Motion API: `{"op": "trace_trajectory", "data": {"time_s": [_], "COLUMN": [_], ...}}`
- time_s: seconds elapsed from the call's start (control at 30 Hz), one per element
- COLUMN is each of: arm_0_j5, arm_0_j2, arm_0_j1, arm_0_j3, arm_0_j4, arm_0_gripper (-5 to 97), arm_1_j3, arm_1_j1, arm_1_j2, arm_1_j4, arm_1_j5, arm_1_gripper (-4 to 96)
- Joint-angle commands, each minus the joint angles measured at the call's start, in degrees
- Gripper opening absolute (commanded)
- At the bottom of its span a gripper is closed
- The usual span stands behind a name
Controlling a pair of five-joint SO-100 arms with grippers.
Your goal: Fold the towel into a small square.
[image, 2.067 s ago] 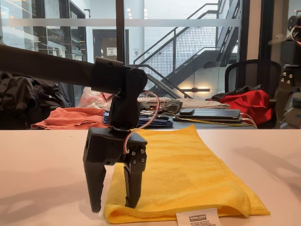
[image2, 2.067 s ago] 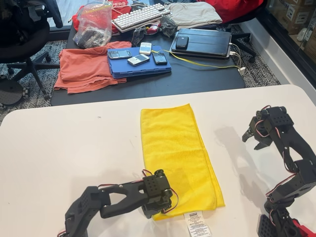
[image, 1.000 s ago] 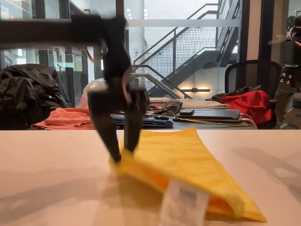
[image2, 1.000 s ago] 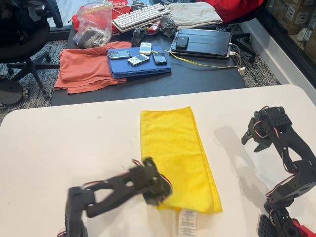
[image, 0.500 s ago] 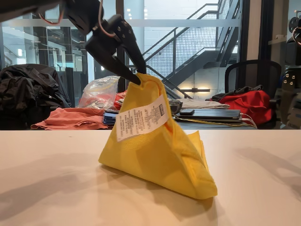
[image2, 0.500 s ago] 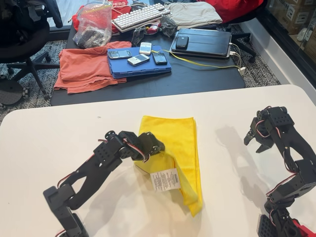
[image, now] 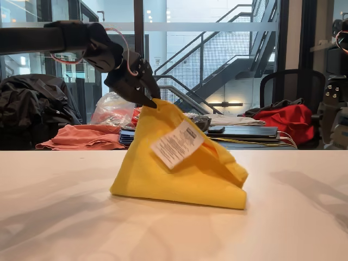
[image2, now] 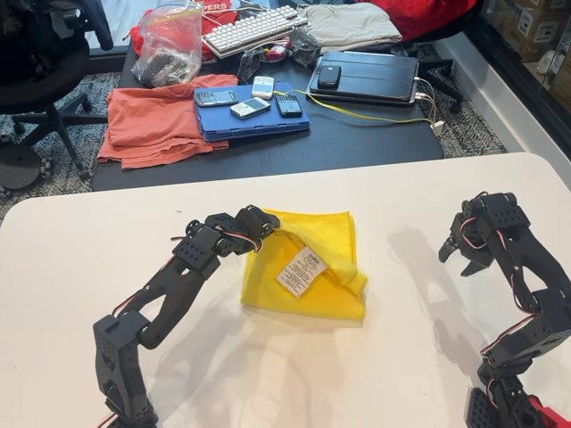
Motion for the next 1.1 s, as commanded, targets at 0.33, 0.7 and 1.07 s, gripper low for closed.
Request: {"op": "trace_trajectory", "data": {"time_s": [0.33, 0.7, 1.07], "arm_0_j5": [5.54, 6.15, 6.06], "arm_0_j2": [1.23, 1.23, 0.97], "arm_0_j1": [-0.88, -0.97, -1.05], "arm_0_j3": [-0.35, -0.35, 0.88], "arm_0_j4": [-0.35, -0.26, 1.67], "arm_0_gripper": [19, 19, 19], "arm_1_j3": [-8.0, -25.14, -43.24], "arm_1_j1": [-6.06, -6.33, -9.67], "arm_1_j2": [-11.87, -30.06, -45.44], "arm_1_j4": [-16.7, -17.67, -16.96], "arm_1_j5": [0.09, 0.09, 0.18], "arm_1_gripper": [-1.8, -1.8, 3.5]}}
